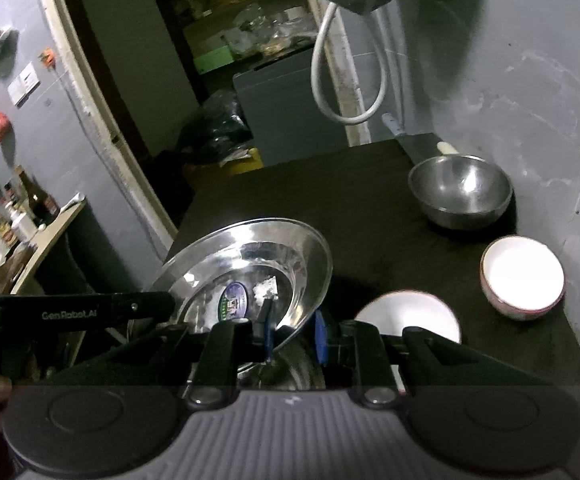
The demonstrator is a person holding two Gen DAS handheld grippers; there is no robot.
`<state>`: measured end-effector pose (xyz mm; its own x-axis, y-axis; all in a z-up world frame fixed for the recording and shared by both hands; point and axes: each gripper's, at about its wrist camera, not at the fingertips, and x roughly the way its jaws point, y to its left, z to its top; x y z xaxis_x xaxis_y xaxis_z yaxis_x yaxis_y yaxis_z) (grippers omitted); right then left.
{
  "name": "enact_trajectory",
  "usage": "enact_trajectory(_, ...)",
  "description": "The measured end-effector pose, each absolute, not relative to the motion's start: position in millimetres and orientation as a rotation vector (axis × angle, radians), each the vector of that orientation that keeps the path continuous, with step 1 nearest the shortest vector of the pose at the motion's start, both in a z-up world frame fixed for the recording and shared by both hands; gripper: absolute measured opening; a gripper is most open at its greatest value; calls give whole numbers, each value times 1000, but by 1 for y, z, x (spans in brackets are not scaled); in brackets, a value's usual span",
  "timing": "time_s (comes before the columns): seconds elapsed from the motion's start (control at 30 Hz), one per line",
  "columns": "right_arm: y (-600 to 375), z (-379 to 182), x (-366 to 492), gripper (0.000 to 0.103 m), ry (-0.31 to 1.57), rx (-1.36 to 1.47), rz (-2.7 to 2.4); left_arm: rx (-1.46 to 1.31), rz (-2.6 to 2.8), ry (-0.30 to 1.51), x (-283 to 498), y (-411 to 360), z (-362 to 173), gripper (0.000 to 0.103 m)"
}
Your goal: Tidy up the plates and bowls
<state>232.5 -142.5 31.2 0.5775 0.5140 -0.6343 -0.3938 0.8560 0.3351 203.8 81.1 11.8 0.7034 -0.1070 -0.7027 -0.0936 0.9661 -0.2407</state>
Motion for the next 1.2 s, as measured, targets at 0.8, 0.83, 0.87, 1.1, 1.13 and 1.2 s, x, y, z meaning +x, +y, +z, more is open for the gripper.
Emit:
enact_trajectory(0.8, -137, 2, 172, 26, 906, 160, 600, -204, 27, 891, 153, 81, -15, 24)
enact_trajectory(0.83, -138, 2, 172, 26, 911, 161, 595, -201, 24, 894, 153, 80, -15, 24)
enact_trajectory(0.87, -139, 1, 173, 26, 916, 162, 589, -198, 22, 896, 154, 79, -16, 24)
enact_trajectory(1.1, -143, -3, 175, 26, 941, 178, 554, -178, 11, 913, 159, 71, -20, 25)
enact_trajectory(1.13, -143, -3, 175, 26, 942, 177, 549, -175, 9, 914, 159, 70, -20, 25)
enact_trajectory(1.2, -144, -4, 176, 26, 945, 177, 542, -165, 9, 917, 160, 68, -21, 25)
